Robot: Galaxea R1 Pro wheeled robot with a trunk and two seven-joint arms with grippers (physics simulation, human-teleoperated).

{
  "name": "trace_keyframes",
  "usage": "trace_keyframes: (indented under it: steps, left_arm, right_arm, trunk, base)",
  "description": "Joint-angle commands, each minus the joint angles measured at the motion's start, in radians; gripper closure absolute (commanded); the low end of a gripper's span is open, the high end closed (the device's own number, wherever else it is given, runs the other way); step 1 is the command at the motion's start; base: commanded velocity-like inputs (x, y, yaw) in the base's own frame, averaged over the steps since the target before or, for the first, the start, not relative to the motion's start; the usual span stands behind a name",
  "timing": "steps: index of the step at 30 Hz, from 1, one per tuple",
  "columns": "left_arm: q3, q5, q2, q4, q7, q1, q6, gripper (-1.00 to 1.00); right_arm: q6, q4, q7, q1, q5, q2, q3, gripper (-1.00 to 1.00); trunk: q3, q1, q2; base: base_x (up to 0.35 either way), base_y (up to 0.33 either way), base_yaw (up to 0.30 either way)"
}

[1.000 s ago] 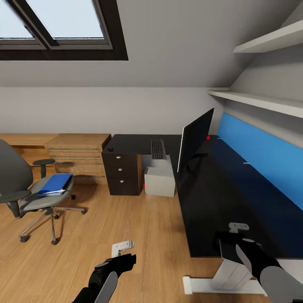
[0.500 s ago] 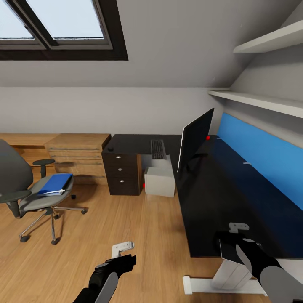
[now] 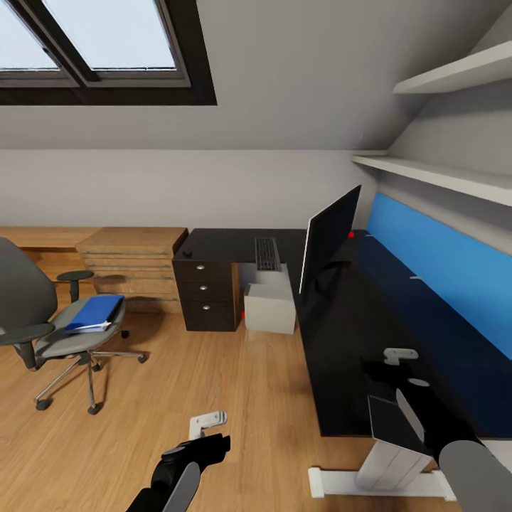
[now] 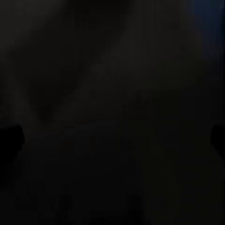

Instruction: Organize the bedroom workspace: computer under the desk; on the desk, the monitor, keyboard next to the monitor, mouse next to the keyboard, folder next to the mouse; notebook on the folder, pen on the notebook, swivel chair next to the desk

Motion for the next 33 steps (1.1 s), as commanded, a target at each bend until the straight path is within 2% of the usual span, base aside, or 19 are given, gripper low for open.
trace_keyframes:
  steps: [1, 9, 12, 21, 33]
  left_arm:
    - [-0.002, 0.01, 0.0, 0.001, 0.01, -0.001, 0.001, -1.0]
    - [0.0, 0.007, 0.0, 0.003, 0.011, -0.001, 0.001, -1.0]
    - [0.0, 0.006, 0.0, 0.003, 0.012, -0.001, 0.001, -1.0]
    - [0.004, 0.006, 0.001, 0.002, 0.013, -0.001, 0.001, -1.0]
    - [0.005, 0.006, 0.002, 0.002, 0.013, -0.001, 0.001, -1.0]
  right_arm:
    - [0.071, -0.113, 0.004, 0.036, -0.029, 0.0, -0.003, -1.0]
    - [0.225, -0.444, 0.004, 0.196, -0.133, -0.001, -0.006, -1.0]
    - [0.268, -0.522, 0.004, 0.237, -0.165, -0.002, -0.008, -1.0]
    - [0.312, -0.572, 0.005, 0.262, -0.192, -0.004, -0.011, -1.0]
    - [0.317, -0.572, 0.005, 0.266, -0.207, 0.001, -0.039, -1.0]
  trunk:
    - [0.002, -0.004, 0.006]
    - [0.027, -0.034, 0.062]
    - [0.036, -0.046, 0.083]
    - [0.065, -0.08, 0.146]
    - [0.102, -0.126, 0.23]
  base:
    - [0.0, 0.0, 0.0]
    - [0.0, 0.0, 0.0]
    - [0.0, 0.0, 0.0]
    - [-0.059, 0.0, 0.0]
    - [-0.301, 0.0, 0.0]
